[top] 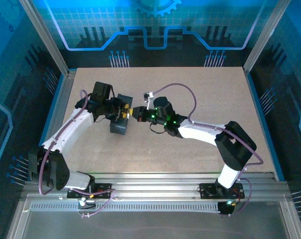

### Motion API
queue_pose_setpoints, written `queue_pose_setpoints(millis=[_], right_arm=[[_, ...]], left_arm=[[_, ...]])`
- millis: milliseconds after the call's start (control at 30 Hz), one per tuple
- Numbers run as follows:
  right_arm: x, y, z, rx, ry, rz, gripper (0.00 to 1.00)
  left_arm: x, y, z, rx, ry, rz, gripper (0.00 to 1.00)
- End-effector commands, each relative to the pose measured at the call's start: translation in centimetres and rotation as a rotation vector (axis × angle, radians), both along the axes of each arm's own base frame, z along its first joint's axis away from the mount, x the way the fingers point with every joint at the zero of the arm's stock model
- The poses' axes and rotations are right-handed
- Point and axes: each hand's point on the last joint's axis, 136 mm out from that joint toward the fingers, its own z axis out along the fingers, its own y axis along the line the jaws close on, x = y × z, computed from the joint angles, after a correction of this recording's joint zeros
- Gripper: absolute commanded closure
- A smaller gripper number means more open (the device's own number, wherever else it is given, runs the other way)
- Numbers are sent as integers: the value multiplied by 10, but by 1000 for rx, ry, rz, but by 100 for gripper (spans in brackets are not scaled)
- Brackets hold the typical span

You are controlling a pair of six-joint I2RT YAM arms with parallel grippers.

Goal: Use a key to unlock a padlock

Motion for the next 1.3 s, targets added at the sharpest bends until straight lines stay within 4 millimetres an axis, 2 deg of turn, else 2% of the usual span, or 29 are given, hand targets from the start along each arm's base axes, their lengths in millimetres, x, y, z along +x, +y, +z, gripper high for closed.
queue_pose_setpoints(millis=[0,100,200,300,333,433,600,800,867,933,1000,1067,1200,1267], right_arm=[[13,0,-2,203,250,-94,100],[9,4,-10,243,406,-103,100],[3,14,-9,299,553,-72,100],[-4,22,-2,285,600,7,99],[-5,20,-2,257,598,20,95],[-2,7,-6,159,534,47,87],[11,-28,-18,51,485,24,80],[20,-49,-11,-21,391,73,75],[21,-53,0,-67,288,112,75],[21,-57,15,-130,109,183,74],[13,-55,34,-197,-111,292,74],[-1,-54,43,-307,-344,410,74],[-29,-47,42,-561,-860,576,70],[-35,-42,40,-661,-1095,616,69]], left_arm=[[5,-10,34,-64,-102,-28,100],[5,-9,35,-62,-101,-27,100],[6,-8,36,-65,-101,-25,100],[7,-7,37,-66,-102,-26,100],[8,-7,38,-66,-102,-25,100],[6,-3,37,-65,-98,-19,100],[2,4,35,-59,-88,-10,100],[1,6,33,-57,-84,-9,100],[2,6,34,-57,-83,-10,100],[1,5,33,-58,-80,-15,100],[1,4,33,-59,-76,-21,100],[0,4,33,-56,-76,-28,100],[-2,3,33,-55,-70,-43,100],[-2,3,32,-52,-68,-45,100]])
